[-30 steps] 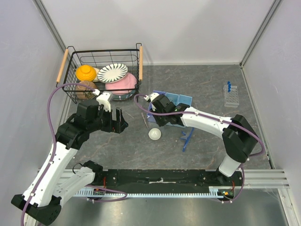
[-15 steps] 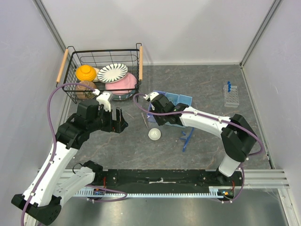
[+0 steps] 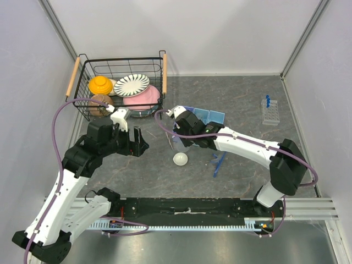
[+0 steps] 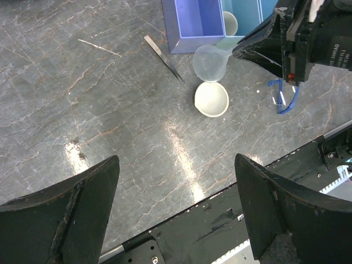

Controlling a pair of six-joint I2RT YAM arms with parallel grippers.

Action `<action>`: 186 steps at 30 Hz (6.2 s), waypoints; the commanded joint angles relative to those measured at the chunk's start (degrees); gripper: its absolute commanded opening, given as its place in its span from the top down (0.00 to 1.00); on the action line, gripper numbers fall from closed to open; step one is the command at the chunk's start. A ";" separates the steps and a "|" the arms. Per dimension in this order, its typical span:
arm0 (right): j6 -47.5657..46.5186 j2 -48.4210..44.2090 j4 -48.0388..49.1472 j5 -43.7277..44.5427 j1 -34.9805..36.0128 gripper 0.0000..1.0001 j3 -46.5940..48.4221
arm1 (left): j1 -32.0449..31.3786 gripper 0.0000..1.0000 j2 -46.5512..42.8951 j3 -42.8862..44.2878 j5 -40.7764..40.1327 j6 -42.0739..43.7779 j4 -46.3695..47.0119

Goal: Organize the chemistry lab equipment

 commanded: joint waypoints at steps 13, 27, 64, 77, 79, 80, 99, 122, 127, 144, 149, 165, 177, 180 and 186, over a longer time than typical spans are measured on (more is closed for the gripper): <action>3.03 -15.36 -14.24 18.45 2.79 1.00 6.31 | -0.01 0.08 -1.95 1.45 0.50 -0.69 -0.57; 7.78 -11.41 -18.31 21.81 -15.57 1.00 9.75 | -0.10 0.08 -2.92 1.80 0.85 -0.16 -1.09; 9.54 3.01 -5.91 8.45 -24.19 1.00 10.10 | -0.10 0.08 -1.34 1.36 0.67 1.60 -0.04; 9.98 5.12 -0.55 6.25 -26.65 1.00 3.86 | -0.10 0.08 -0.90 1.27 0.58 1.60 -0.04; 10.15 5.47 -0.28 5.81 -27.09 1.00 3.59 | -0.10 0.08 -0.89 1.27 0.50 1.68 -0.04; 10.15 5.64 -0.02 5.55 -27.01 1.00 3.42 | -0.01 0.08 -0.63 1.27 0.58 1.69 0.05; 9.45 3.45 -0.19 3.44 -27.44 0.54 3.41 | -0.01 0.08 -0.63 0.57 0.93 1.25 0.31; 23.06 -21.07 -0.64 -21.52 -10.58 0.44 -12.74 | -0.01 0.08 -2.92 -1.72 2.07 -1.21 1.81; 27.99 -19.50 7.44 -21.97 -8.81 0.44 -20.30 | -0.10 0.08 -3.53 -2.16 2.69 -1.48 1.54; 33.71 -7.19 23.18 -17.92 -6.44 0.45 -28.40 | -0.01 0.08 -3.62 -1.46 2.69 -0.69 0.14; 34.58 -4.99 25.21 -17.75 -6.26 0.46 -28.23 | -0.01 0.08 -3.27 -2.07 3.31 -0.33 0.22; 36.34 1.07 29.52 -17.22 -5.47 0.86 -27.70 | -0.10 0.08 -2.56 -1.98 3.13 0.45 0.75; 32.22 -10.07 14.85 -13.28 -2.92 1.00 -21.82 | -0.01 0.08 -2.65 -1.90 3.04 0.45 1.46; 30.20 -17.01 6.78 -7.76 -2.83 1.00 -19.97 | -0.10 0.08 -2.39 -1.89 3.48 0.54 1.89; 22.82 -22.13 -10.43 7.28 -3.36 1.00 -12.51 | -0.10 0.08 -2.13 -1.37 4.71 0.45 2.42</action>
